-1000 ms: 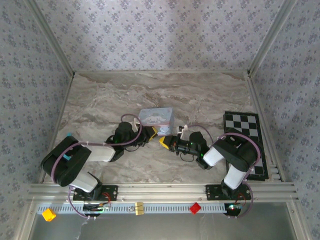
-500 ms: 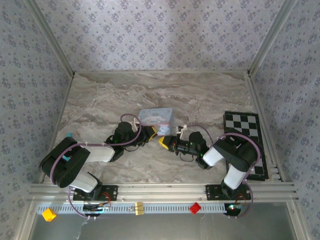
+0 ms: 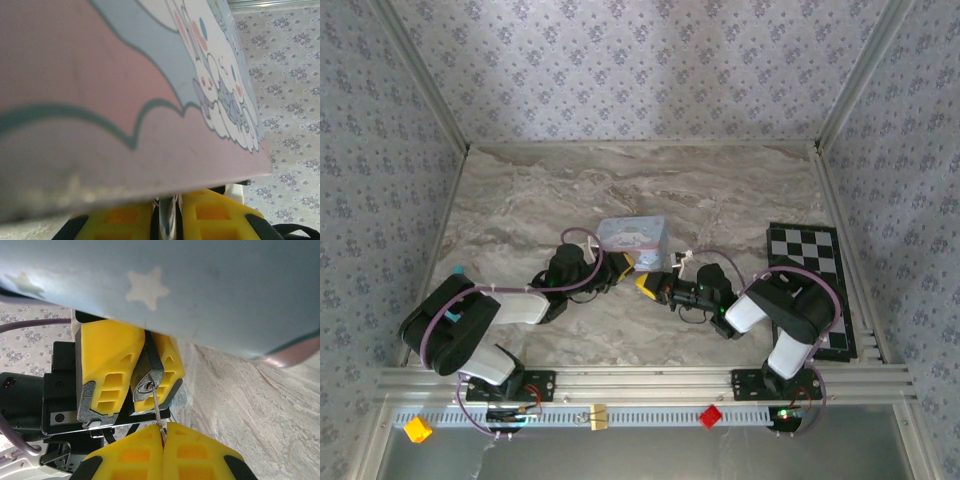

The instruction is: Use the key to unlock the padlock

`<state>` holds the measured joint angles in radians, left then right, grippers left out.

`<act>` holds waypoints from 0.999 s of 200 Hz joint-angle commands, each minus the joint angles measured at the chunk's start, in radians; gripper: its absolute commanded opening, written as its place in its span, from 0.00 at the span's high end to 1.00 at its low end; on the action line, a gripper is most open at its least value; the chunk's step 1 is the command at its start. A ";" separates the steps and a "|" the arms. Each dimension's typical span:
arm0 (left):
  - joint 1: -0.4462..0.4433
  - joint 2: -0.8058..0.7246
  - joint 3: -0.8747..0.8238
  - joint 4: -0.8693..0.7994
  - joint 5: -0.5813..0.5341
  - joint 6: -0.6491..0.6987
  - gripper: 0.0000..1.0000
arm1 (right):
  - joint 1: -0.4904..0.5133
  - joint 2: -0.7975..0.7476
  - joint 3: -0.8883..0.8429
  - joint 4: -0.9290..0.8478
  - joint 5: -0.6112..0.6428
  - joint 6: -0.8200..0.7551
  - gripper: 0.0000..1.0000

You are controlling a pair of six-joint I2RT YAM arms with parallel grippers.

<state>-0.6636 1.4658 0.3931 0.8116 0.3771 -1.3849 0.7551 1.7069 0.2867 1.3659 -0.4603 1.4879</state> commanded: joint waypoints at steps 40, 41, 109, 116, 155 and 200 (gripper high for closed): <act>-0.012 -0.018 0.002 0.055 0.031 0.018 1.00 | -0.006 -0.022 0.011 0.029 0.024 -0.007 1.00; -0.012 -0.018 0.003 0.055 0.032 0.018 1.00 | -0.007 -0.023 0.012 0.028 0.024 -0.008 1.00; -0.021 -0.035 0.006 0.068 0.037 0.005 1.00 | -0.017 -0.011 -0.003 0.028 0.037 -0.005 1.00; -0.023 -0.037 0.006 0.073 0.037 0.002 1.00 | -0.019 -0.009 0.001 0.028 0.033 -0.003 1.00; -0.038 -0.042 0.012 0.124 0.047 -0.016 1.00 | -0.026 -0.016 0.031 0.028 0.007 0.005 1.00; -0.053 -0.040 0.017 0.185 0.065 -0.034 1.00 | -0.050 -0.022 0.061 0.029 -0.029 0.020 1.00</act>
<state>-0.6769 1.4639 0.3904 0.8677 0.3515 -1.4075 0.7235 1.7012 0.3054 1.3712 -0.4946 1.4925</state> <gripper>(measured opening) 0.162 0.049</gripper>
